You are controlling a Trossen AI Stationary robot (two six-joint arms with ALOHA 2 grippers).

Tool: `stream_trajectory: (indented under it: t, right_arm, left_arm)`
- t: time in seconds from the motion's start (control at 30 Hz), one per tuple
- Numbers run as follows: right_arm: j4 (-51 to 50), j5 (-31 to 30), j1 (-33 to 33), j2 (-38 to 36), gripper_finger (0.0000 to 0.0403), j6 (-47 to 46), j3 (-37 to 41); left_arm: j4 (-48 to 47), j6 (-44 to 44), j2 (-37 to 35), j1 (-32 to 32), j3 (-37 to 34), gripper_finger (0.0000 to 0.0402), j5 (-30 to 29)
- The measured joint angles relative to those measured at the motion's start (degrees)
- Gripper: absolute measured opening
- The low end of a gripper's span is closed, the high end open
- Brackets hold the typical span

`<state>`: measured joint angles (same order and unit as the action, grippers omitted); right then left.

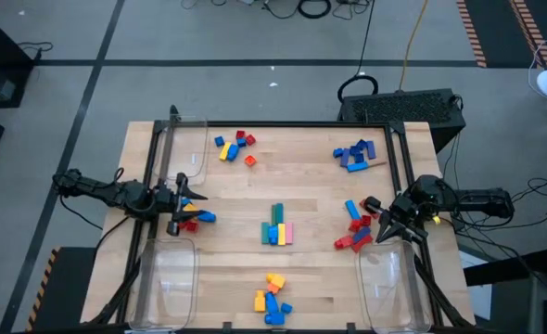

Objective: Sort blocks by size
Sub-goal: Put the blue one stud game piece into the top left transparent bin

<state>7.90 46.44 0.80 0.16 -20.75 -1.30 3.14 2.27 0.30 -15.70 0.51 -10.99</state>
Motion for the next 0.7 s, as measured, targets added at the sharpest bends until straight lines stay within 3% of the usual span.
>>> stream_trajectory:
  t: [0.23,0.37,0.5,0.7]
  right_arm:
    - [0.51,-1.34,0.00,0.01,0.0000,0.00,0.00]
    - [1.33,-8.04,0.00,0.02,0.0000,1.74,0.02]
    - [4.47,-18.81,0.00,0.02,0.0000,2.93,0.00]
    - [4.75,-30.52,0.00,0.02,0.0000,-0.74,0.00]
  left_arm:
    - [0.32,-0.05,0.00,-0.01,0.00,0.0193,-0.59]
    - [1.53,-0.35,0.00,-0.01,0.00,0.0193,-0.59]
    - [5.34,-0.35,0.00,-0.01,0.09,0.0193,-0.57]
    - [8.49,-0.35,0.00,-0.01,0.17,0.0193,-0.56]
